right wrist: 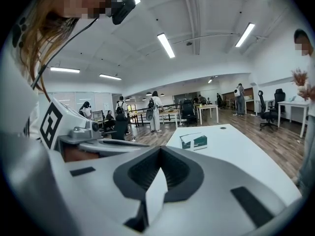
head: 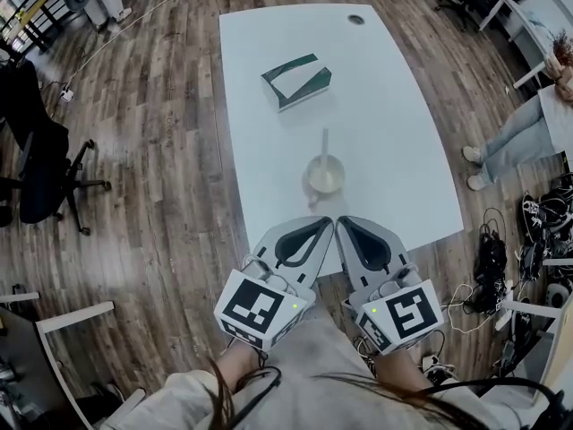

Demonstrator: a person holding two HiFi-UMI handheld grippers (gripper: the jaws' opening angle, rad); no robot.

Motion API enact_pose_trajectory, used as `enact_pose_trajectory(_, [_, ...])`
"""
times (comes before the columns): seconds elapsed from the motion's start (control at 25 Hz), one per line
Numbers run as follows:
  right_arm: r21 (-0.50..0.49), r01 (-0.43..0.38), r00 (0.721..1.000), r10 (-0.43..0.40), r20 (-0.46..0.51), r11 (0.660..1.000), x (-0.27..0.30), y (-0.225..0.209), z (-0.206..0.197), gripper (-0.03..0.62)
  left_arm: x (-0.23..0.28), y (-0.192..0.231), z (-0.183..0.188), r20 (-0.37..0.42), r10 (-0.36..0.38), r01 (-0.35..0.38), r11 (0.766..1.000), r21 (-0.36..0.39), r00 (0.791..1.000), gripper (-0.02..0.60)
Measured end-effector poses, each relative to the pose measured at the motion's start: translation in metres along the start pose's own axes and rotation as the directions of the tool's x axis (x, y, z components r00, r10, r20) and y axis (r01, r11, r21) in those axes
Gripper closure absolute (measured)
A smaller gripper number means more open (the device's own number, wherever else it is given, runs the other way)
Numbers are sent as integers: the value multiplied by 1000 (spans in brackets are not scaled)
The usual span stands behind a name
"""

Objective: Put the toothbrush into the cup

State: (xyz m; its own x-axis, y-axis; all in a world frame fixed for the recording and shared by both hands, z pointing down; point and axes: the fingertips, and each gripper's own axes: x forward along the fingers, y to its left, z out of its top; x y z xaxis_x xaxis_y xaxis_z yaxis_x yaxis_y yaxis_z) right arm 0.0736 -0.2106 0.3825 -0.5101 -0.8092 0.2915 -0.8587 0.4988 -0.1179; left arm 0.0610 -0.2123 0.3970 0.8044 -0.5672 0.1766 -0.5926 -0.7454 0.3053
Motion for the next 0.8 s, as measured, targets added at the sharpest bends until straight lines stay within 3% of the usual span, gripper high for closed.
enact_pose_trajectory(0.8, [7, -1, 1000, 1, -11, 1000, -5, 1, -7, 577, -6, 0, -1, 1, 10, -10, 1000, 2, 1000, 574])
